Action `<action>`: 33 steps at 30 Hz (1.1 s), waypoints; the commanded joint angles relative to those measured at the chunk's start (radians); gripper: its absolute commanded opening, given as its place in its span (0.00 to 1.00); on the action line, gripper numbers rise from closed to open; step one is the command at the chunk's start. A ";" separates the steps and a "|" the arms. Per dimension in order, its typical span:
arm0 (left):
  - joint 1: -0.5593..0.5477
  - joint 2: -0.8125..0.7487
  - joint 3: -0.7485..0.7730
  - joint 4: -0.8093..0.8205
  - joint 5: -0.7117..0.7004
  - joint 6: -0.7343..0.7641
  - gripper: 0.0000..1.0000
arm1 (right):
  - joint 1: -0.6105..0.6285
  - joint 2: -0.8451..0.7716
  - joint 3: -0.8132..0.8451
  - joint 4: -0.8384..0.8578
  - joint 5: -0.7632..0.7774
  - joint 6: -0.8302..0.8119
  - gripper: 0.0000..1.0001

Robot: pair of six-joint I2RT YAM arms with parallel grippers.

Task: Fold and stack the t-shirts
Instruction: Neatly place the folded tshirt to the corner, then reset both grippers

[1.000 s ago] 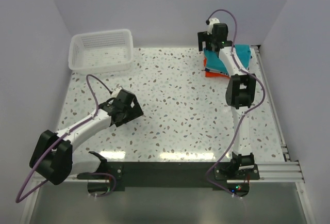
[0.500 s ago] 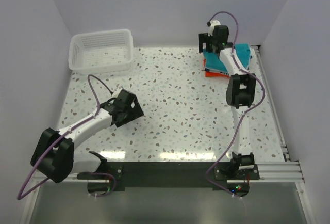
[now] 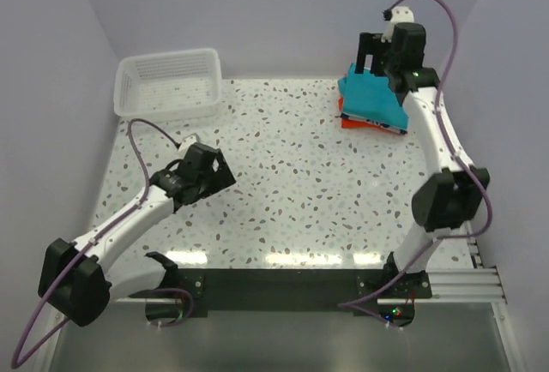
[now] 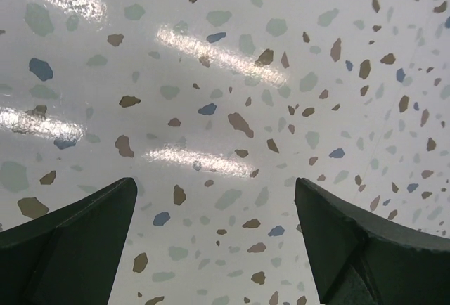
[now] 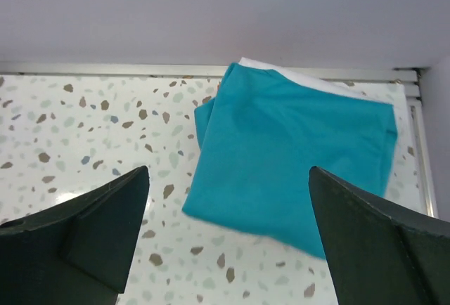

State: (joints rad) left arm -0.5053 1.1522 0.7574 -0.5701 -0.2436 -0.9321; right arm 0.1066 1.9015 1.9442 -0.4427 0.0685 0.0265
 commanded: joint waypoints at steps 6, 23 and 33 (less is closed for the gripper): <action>0.007 -0.186 0.080 -0.125 -0.101 0.027 1.00 | 0.004 -0.583 -0.671 -0.056 0.042 0.283 0.99; 0.007 -0.390 -0.050 -0.266 -0.171 -0.093 1.00 | 0.002 -1.173 -1.232 -0.125 -0.039 0.409 0.99; 0.007 -0.404 -0.059 -0.271 -0.174 -0.117 1.00 | 0.002 -1.214 -1.268 -0.093 -0.061 0.391 0.99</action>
State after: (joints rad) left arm -0.5045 0.7578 0.7040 -0.8337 -0.3885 -1.0271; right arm 0.1066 0.6968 0.6842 -0.5674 0.0086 0.4114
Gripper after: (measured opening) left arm 0.997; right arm 0.987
